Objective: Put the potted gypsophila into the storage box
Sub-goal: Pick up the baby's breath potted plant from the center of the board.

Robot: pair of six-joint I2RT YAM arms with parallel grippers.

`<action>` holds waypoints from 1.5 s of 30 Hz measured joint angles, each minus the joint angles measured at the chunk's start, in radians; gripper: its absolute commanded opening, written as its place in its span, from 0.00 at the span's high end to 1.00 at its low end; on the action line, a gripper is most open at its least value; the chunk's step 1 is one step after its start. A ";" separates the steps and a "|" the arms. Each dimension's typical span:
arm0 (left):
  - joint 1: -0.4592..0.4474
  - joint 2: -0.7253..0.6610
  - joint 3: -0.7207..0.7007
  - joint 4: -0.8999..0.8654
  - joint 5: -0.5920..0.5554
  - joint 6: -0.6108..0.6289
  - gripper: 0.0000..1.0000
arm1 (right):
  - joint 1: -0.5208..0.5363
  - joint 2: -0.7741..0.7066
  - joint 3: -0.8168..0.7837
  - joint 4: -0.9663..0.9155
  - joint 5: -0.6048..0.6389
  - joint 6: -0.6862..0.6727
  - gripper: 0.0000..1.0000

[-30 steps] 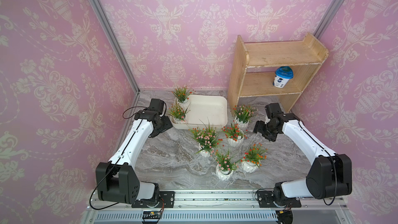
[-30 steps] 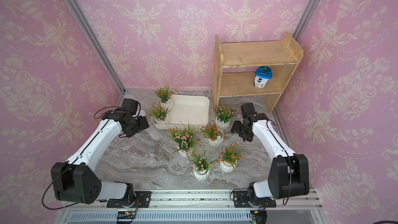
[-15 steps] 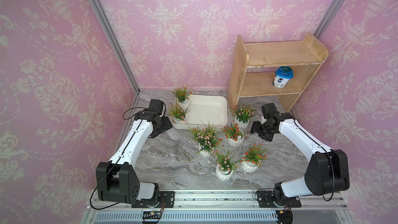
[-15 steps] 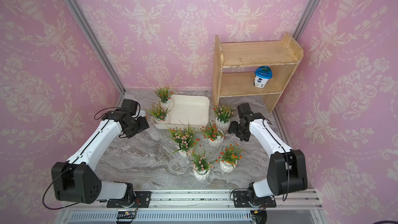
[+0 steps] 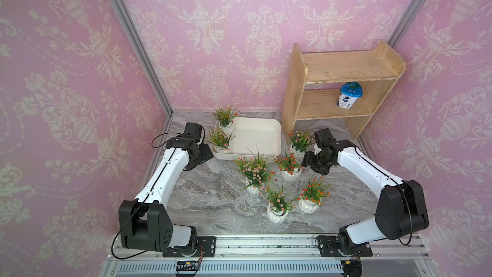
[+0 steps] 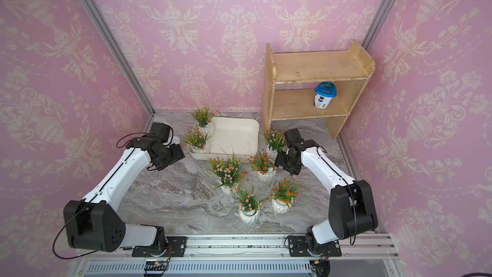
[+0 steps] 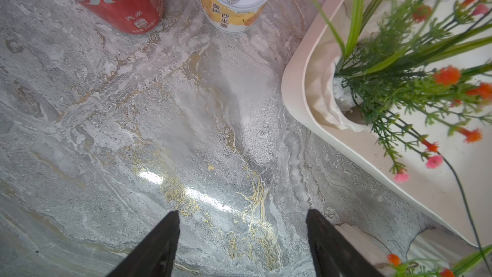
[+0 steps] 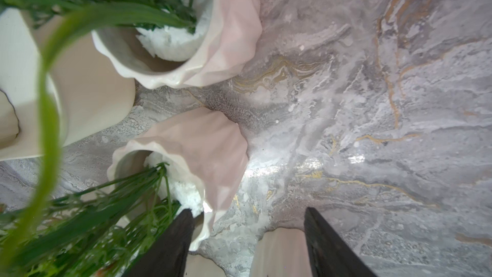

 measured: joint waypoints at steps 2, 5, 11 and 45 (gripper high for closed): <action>0.000 0.000 0.000 0.000 0.000 0.000 0.22 | 0.008 0.000 0.000 0.005 0.000 0.004 0.35; 0.000 0.000 0.000 0.000 0.000 0.000 0.22 | 0.014 0.005 0.000 0.006 0.000 0.012 0.38; 0.000 0.000 0.000 0.000 0.000 0.000 0.22 | 0.042 0.012 -0.001 0.026 0.016 0.047 0.44; 0.000 0.000 0.000 0.000 0.003 0.000 0.22 | 0.086 0.090 0.001 0.072 0.043 0.083 0.84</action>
